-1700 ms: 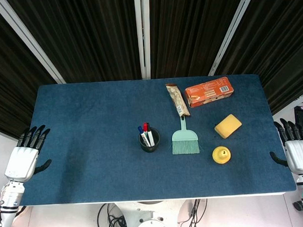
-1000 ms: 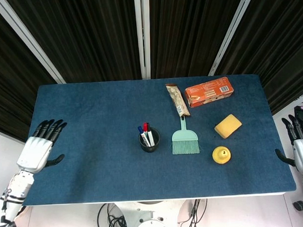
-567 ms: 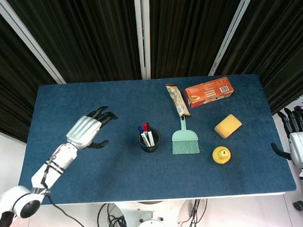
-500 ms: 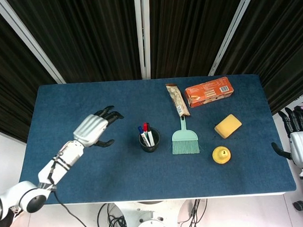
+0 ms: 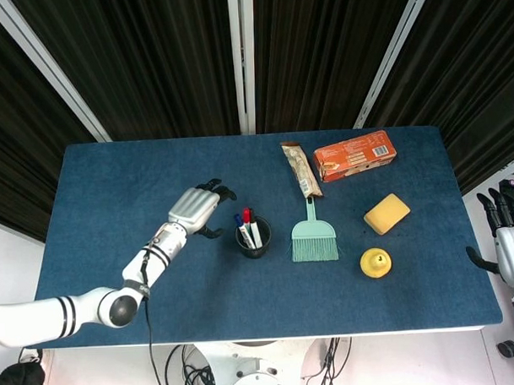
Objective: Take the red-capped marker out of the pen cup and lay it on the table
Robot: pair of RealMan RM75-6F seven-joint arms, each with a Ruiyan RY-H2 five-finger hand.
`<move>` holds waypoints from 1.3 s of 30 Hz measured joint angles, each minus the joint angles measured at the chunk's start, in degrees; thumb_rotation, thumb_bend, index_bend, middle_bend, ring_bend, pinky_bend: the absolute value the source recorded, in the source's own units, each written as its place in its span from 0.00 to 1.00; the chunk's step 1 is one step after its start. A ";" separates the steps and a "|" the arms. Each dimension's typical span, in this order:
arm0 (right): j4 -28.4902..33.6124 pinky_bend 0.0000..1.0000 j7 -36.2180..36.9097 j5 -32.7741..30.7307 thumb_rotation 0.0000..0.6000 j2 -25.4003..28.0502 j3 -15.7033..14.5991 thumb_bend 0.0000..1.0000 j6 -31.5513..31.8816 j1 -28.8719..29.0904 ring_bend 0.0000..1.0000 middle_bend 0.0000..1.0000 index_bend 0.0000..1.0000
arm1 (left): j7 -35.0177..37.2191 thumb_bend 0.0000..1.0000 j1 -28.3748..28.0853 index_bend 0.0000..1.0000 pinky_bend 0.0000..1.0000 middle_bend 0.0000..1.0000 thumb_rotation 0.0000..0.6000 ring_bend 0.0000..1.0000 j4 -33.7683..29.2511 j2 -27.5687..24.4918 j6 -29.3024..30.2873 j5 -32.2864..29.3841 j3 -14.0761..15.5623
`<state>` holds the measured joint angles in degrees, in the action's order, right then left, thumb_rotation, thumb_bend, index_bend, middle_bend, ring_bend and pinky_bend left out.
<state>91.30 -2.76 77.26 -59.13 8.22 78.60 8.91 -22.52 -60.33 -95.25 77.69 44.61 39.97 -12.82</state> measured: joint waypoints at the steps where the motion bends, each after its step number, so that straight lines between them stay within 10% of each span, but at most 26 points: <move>1: 0.12 0.00 -0.11 -0.32 1.00 0.05 -0.05 0.18 -0.33 0.02 0.00 0.00 0.00 | -0.82 0.26 -0.73 0.25 0.21 0.19 1.00 0.06 0.55 0.60 0.23 -1.80 0.12; 39: -0.40 0.00 -0.10 -4.70 1.00 0.86 -0.37 0.18 -4.51 0.55 0.00 0.00 0.00 | 0.66 0.37 -10.81 0.45 0.19 0.23 1.00 0.09 5.42 4.56 -1.49 -17.36 0.99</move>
<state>90.90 -2.86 72.56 -58.27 7.85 74.09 9.46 -21.86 -71.14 -89.83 82.25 43.12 22.61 -11.83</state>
